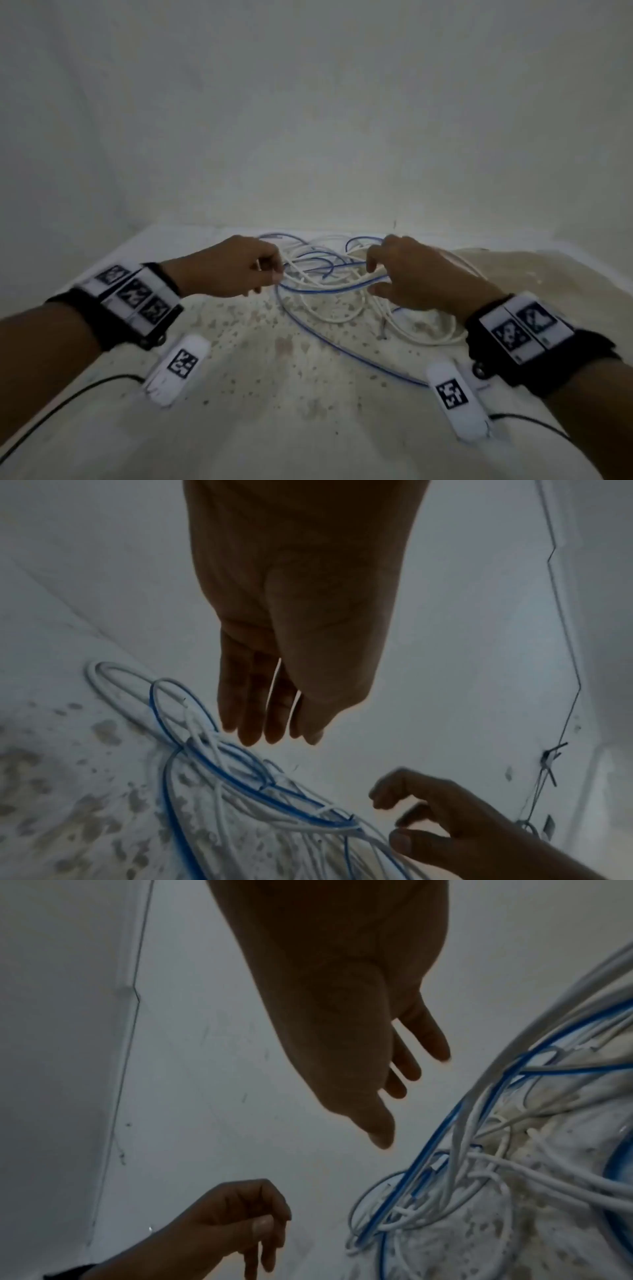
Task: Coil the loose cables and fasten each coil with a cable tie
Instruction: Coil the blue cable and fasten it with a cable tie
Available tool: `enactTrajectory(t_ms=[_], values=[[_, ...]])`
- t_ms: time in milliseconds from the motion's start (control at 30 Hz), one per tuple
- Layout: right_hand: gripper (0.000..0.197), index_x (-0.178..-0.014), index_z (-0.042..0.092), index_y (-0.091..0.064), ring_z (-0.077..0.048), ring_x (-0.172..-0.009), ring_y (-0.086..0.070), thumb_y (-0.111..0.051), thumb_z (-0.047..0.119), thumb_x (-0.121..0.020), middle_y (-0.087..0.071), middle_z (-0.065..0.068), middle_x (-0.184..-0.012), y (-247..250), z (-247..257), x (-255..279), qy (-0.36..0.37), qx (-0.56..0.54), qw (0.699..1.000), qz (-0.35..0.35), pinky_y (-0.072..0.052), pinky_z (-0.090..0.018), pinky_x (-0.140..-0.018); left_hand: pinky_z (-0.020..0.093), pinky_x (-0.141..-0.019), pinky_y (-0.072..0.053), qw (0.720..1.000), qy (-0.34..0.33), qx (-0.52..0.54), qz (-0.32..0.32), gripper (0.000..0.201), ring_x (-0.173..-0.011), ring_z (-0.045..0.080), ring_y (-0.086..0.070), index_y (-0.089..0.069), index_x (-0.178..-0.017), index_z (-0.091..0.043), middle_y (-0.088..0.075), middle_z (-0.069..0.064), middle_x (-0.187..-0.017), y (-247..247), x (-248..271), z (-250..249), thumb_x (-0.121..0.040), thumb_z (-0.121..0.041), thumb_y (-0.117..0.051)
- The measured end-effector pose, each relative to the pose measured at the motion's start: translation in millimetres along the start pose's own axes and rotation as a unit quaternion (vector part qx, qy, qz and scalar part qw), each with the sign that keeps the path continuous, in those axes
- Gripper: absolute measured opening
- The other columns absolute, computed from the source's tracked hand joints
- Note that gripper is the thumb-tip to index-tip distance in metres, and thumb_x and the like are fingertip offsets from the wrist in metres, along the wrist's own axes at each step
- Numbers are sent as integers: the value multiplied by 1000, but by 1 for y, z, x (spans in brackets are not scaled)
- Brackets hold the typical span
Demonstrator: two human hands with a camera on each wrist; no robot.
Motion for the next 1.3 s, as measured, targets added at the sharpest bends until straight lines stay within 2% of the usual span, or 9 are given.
enactTrajectory(t_ms=[133, 267, 400, 633, 867, 1033, 1133, 1200, 1300], values=[[34, -116, 23, -58, -23, -96, -52, -66, 44, -90, -50, -2, -109, -29, -1, -48, 19, 70, 988, 139, -42, -32, -79, 8, -71, -43, 997, -26, -54, 57, 23, -88, 1, -59, -64, -110, -23, -63, -11, -104, -22, -38, 16, -92, -37, -65], [23, -91, 14, -70, -16, -68, -54, -62, 34, -94, -60, 1, -76, -53, 1, -77, 55, 54, 988, 135, -36, -24, -59, 21, -86, -46, 990, -69, -72, 100, 32, -99, 7, -57, -62, -116, -22, -60, -8, -112, -38, -63, 31, -89, -37, -69], [37, -71, 15, -65, -24, -66, -60, -60, 43, -94, -65, -6, -69, -60, 4, -99, 54, 10, 995, 84, -41, -30, -59, 17, -68, -42, 985, -101, -77, 118, 15, -75, -2, -57, -55, -83, -37, -64, -14, -87, -48, -81, 36, -96, -35, -60], [40, -67, 13, -58, -22, -59, -50, -57, 42, -95, -52, -4, -60, -52, -17, -129, -2, -43, 998, 34, -37, -32, -57, 26, -61, -36, 990, -141, -29, -3, 35, -61, 7, -48, -56, -81, -12, -55, -1, -70, -27, -96, 56, -105, -34, -40], [47, -79, 11, -66, -26, -70, -58, -54, 54, -93, -64, -8, -79, -51, -72, -134, -159, 12, 987, 16, -41, -30, -65, 30, -58, -39, 993, -89, 48, -68, 40, -55, 10, -41, -51, -75, -7, -48, -2, -62, -14, -99, 96, -100, -39, -49], [72, -55, 11, -52, -18, -53, -51, -42, 73, -88, -53, -3, -56, -32, -95, -113, -273, 114, 955, 10, -41, -26, -59, 22, -62, -39, 999, -22, -4, -47, 33, -67, 3, -60, -60, -79, -9, -68, -5, -74, -20, -104, 110, -101, -31, -49], [76, -50, 10, -51, -19, -50, -54, -37, 74, -89, -53, -3, -49, -16, -103, -103, -296, 74, 952, 24, -46, -26, -61, 22, -66, -45, 997, 5, -46, -67, 34, -70, 6, -62, -64, -78, -16, -70, -6, -78, -7, -108, 109, -102, -33, -46], [77, -47, 8, -54, -22, -45, -57, -39, 69, -93, -56, -4, -43, -1, -104, -97, -297, 12, 955, -17, -50, -26, -57, 36, -72, -51, 993, 20, -75, -86, 36, -73, 20, -64, -64, -78, -14, -69, 1, -76, 5, -112, 103, -101, -36, -48], [74, -58, 4, -66, -21, -44, -65, -43, 65, -94, -66, -5, -49, 25, -101, -90, -308, -72, 943, -105, -58, -32, -58, 36, -68, -45, 984, 55, -129, -112, 40, -74, 27, -59, -61, -79, -7, -64, 7, -75, 17, -116, 96, -101, -37, -46]])
Point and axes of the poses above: each hand's wrist, its own x-axis away from the middle knuckle, its own y-axis out of the back of the hand, z = x × y, the point moved 2 cm from there along -x, towards the middle knuckle
